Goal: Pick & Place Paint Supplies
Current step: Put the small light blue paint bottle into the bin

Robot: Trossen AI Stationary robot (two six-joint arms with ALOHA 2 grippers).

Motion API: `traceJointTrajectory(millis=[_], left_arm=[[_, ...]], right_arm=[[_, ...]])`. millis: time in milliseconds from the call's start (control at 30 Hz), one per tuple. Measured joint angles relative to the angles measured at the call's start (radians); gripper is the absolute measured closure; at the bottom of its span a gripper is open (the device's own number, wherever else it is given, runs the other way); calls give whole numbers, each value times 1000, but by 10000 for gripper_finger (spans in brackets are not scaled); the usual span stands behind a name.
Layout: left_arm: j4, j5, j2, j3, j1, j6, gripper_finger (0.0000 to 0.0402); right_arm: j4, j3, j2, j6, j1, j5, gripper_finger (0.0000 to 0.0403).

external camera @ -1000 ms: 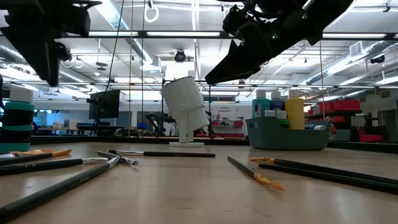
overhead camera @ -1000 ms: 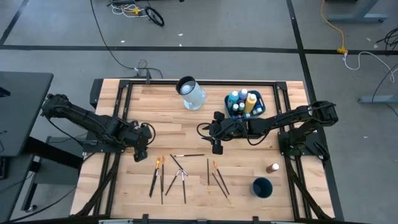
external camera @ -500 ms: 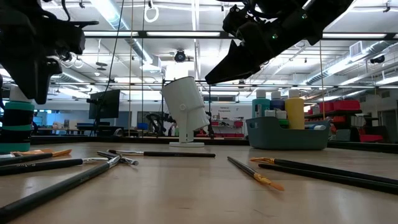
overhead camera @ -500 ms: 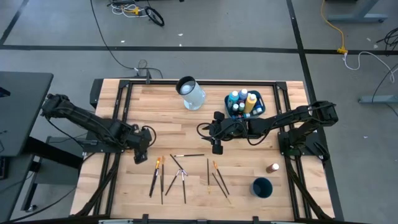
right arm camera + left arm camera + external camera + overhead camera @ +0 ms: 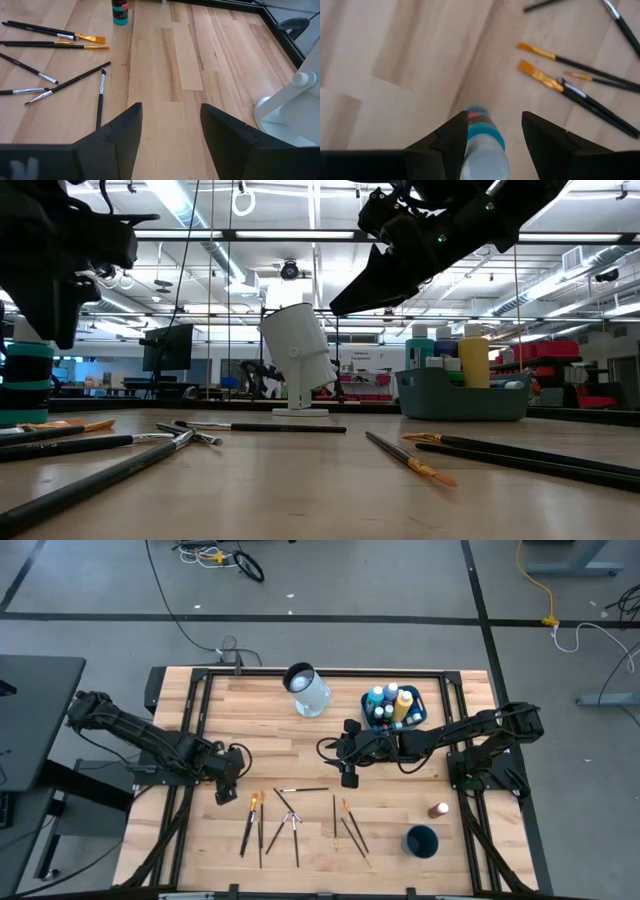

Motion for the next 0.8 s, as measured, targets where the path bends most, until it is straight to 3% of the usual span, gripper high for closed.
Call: traceJointTrajectory(millis=[133, 400, 600, 800], left_arm=[[-7, 72, 0, 0, 0, -30, 207], [-71, 33, 0, 0, 0, -28, 207], [-74, 129, 0, 0, 0, -42, 207], [-88, 130, 0, 9, 0, -42, 207]], right_arm=[[0, 0, 0, 0, 0, 0, 197], [0, 0, 0, 0, 0, 0, 197], [0, 0, 0, 0, 0, 0, 197], [0, 0, 0, 0, 0, 0, 197]])
